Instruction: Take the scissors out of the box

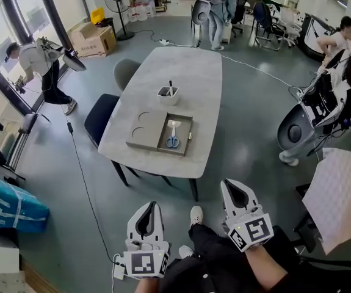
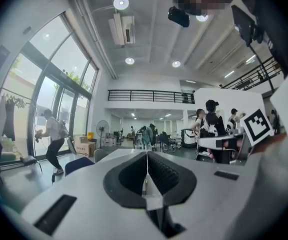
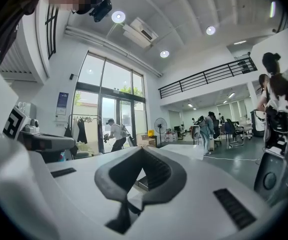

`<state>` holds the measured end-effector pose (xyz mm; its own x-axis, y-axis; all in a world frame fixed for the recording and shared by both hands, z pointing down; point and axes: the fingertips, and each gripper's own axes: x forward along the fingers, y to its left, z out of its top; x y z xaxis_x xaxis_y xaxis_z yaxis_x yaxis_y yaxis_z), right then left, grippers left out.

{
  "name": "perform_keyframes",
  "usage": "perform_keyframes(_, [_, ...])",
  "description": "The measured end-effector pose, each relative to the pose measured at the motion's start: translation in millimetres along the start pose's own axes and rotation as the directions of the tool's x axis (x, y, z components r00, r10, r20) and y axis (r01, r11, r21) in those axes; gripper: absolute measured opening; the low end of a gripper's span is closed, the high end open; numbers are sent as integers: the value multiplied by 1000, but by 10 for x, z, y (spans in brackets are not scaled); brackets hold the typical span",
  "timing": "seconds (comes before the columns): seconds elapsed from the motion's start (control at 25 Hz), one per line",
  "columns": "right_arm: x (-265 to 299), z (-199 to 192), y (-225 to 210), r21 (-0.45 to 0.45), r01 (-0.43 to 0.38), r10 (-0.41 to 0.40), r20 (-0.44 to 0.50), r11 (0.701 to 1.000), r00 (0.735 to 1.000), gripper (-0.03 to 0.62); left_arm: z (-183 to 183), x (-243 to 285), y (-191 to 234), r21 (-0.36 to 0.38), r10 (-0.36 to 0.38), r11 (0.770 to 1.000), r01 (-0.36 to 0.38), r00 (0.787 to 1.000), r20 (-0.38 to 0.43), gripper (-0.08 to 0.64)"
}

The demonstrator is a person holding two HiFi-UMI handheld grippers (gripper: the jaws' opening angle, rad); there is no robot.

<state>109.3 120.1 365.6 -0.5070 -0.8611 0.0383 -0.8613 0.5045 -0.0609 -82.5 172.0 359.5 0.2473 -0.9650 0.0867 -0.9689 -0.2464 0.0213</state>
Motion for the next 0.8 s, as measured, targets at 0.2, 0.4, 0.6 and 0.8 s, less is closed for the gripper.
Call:
perform_keyframes(0.2, [374, -64, -117, 5, -14, 14, -18, 1000, 1000, -4, -26, 352, 154, -3, 5, 1000, -5, 1000, -13, 17])
perform_keyframes(0.4, [744, -139, -280, 18, -20, 21, -35, 1000, 999, -5, -92, 705, 279, -7, 10, 1000, -11, 999, -35, 17])
perform_keyframes(0.6, [1161, -104, -481, 28, -29, 30, -38, 999, 999, -4, -14, 1135, 420, 3, 16, 1000, -16, 999, -45, 17])
perform_keyframes(0.8, [1462, -43, -681, 31, -38, 39, -34, 999, 999, -4, 85, 1497, 471, 13, 18, 1000, -18, 999, -43, 17])
